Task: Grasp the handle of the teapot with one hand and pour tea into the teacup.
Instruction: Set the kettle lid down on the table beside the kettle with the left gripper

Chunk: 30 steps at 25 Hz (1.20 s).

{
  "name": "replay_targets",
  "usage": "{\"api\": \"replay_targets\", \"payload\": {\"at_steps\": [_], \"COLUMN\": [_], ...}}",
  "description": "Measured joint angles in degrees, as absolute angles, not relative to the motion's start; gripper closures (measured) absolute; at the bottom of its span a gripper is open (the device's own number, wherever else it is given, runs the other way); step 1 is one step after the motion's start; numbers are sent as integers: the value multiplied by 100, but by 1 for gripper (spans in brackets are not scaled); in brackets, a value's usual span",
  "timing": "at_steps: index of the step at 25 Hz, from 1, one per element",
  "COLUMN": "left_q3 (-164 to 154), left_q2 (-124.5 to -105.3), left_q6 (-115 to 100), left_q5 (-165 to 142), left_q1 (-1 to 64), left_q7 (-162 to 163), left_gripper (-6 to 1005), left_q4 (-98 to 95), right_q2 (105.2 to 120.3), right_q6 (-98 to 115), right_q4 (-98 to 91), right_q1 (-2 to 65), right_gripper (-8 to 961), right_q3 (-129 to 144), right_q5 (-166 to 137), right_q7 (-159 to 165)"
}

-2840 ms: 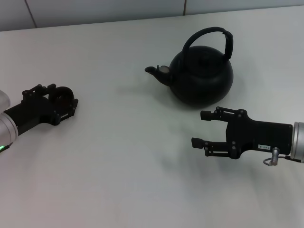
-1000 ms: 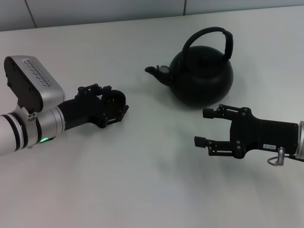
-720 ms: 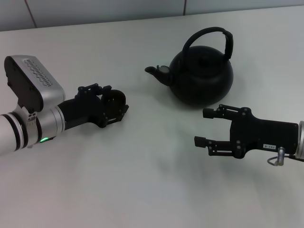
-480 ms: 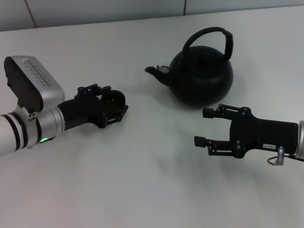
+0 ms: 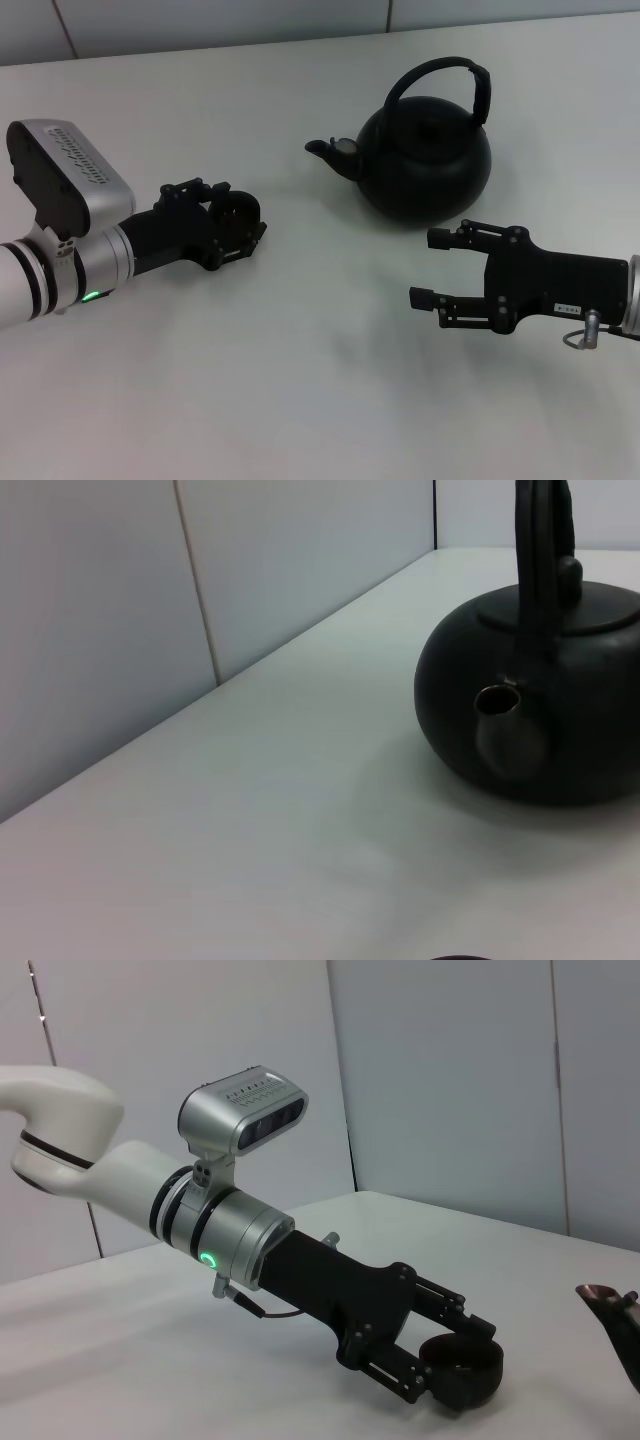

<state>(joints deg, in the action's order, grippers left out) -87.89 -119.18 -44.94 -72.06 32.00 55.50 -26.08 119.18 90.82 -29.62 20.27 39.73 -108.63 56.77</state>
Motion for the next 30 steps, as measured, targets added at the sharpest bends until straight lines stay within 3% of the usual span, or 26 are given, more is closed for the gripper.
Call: {"api": "replay_targets", "payload": {"at_steps": [30], "left_q3": [-8795], "left_q2": [-11919], "left_q6": [-4533], "left_q5": [-7199], "left_q1": [3164], "left_q7": [5559], "left_gripper": [265], "left_q4": [-2541], "right_q2": [11918], "right_q6": [9076], "right_q4": [-2961], "right_q1": [2030], "right_gripper": [128], "right_q3": [3973], "right_q5": [-10899], "right_q7": [5668]}}
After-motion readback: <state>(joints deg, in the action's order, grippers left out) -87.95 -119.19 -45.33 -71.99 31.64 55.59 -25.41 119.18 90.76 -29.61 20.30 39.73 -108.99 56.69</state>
